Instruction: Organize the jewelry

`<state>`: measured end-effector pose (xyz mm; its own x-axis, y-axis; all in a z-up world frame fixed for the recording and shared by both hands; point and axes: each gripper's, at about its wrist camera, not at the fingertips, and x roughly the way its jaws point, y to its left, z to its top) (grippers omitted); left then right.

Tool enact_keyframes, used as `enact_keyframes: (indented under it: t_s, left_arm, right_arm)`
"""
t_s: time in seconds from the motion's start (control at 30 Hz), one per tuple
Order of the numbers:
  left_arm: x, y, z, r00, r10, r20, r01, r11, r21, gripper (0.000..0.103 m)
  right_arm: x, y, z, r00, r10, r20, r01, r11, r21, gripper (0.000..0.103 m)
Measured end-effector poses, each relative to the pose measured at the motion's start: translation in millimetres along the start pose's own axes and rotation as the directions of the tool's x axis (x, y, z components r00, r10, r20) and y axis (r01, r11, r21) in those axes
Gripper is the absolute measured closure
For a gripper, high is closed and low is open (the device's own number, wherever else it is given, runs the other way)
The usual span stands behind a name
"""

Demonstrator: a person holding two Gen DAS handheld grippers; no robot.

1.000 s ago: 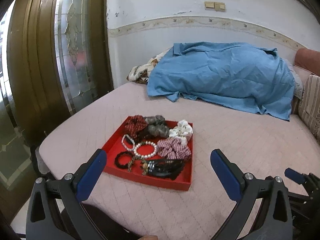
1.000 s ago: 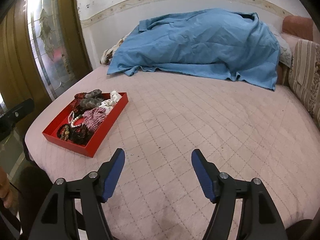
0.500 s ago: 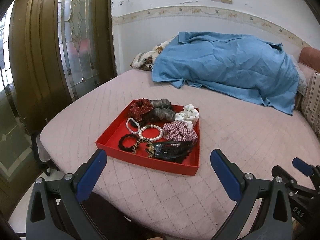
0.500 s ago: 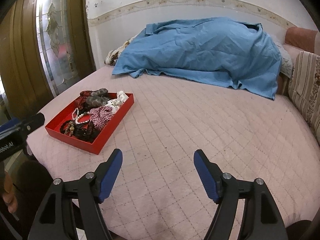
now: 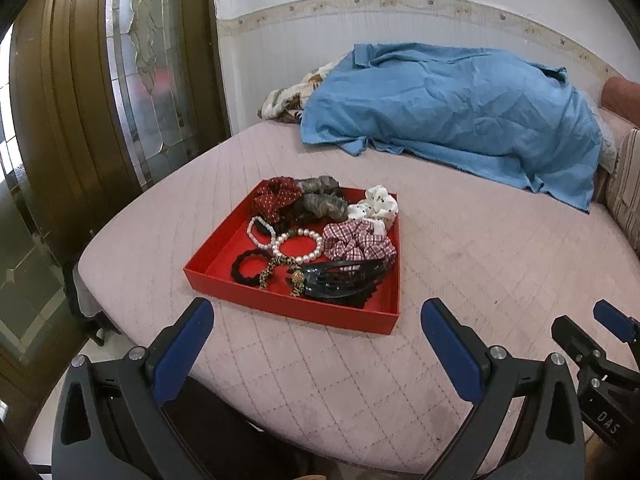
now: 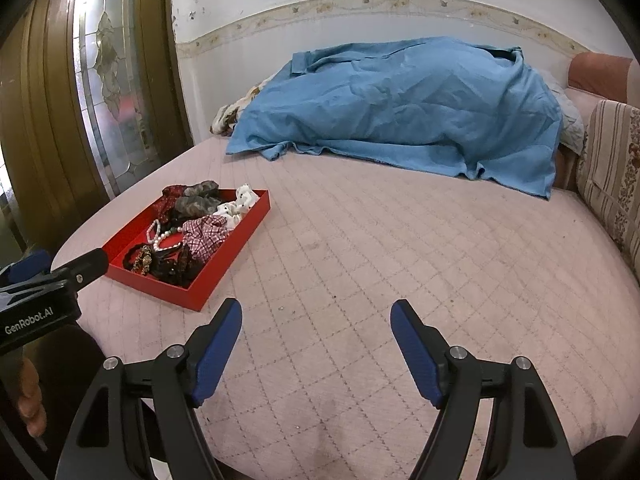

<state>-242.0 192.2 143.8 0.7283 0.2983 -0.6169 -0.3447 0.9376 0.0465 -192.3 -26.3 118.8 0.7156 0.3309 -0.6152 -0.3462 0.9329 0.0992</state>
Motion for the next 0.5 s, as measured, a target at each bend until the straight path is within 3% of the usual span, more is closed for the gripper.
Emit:
enact_keyframes:
  t_s: [0.5]
  left_arm:
    - [14, 0, -5, 0.998, -0.009, -0.065, 0.009, 1.000, -0.002, 0.000]
  right_arm:
    - [5, 2, -2, 1.000, 0.001, -0.015, -0.001, 1.000, -0.007, 0.022]
